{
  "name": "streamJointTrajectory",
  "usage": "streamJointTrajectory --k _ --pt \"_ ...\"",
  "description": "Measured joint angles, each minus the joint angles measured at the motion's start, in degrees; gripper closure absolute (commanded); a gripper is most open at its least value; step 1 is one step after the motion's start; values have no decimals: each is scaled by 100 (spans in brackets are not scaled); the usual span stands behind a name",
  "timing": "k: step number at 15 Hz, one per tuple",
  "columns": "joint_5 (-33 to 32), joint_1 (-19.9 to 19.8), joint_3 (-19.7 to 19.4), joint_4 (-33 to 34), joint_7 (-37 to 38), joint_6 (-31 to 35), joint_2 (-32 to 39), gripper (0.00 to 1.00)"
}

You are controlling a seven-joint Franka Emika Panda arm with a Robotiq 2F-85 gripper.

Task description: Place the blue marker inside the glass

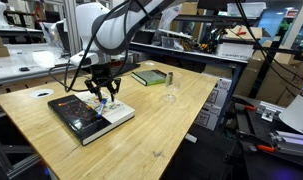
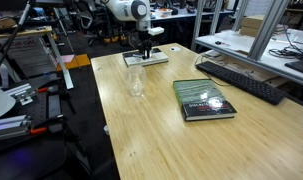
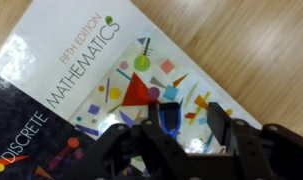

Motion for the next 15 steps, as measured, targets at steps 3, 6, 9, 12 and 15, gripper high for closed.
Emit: streamJointTrajectory --k 3,6,9,12,15 --pt "0 38 -9 198 0 -11 110 96" --pt "-1 86 -33 378 0 -64 205 95" --pt "6 110 -55 445 47 -133 232 95" --pt "6 126 -169 461 580 -158 192 95" --pt "49 107 -302 406 1243 -358 -12 95"
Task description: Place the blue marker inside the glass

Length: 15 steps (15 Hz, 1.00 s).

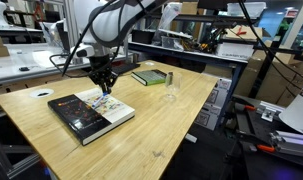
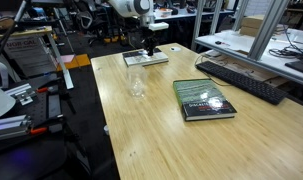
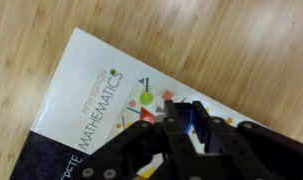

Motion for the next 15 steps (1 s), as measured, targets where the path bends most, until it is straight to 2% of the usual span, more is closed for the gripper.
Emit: streamJointTrajectory --k 5,6,8,10,15 --pt "129 -32 -97 -516 1338 -680 -580 95" --pt "129 -49 -135 -762 1660 -700 -757 79" --pt "129 -101 -186 -1304 2178 -705 -1147 79" --pt "129 -123 -190 -1594 2340 -699 -1362 79" --pt "129 -111 -190 -1658 2398 -687 -1378 79"
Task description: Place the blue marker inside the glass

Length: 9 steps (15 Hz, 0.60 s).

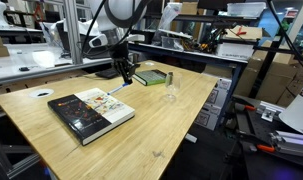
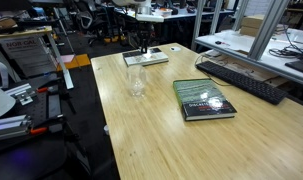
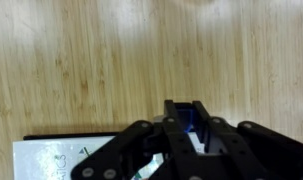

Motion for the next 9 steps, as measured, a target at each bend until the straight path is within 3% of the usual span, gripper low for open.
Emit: streamJointTrajectory --k 1,4,9 --pt "0 0 0 0 1 0 0 95" --pt "-43 -5 6 1 50 0 28 95" --pt "-592 -13 -239 -109 794 -5 -70 95"
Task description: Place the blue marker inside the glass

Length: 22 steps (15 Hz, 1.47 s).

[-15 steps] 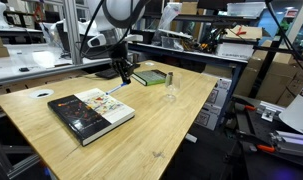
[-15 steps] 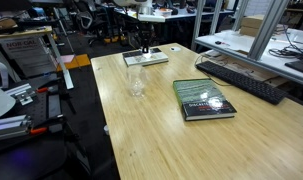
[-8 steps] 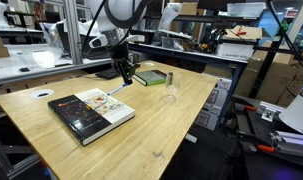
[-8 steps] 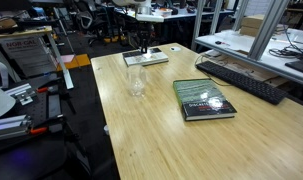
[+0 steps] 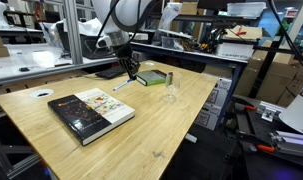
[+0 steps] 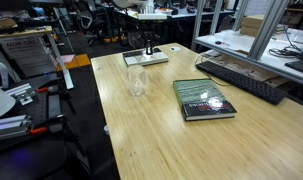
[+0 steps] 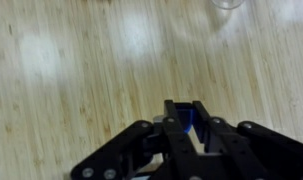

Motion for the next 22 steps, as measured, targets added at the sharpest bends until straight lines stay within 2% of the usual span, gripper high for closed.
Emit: streamJointTrajectory --k 6,11,16,22 --pt "-604 -15 -184 -698 596 -440 -625 95" --pt "-912 -170 -253 -1643 897 -940 -1574 95" --pt "-976 -388 -257 -2525 1242 -1324 -2469 95" --pt "-976 -693 -266 -3302 1598 -1357 -2829 95"
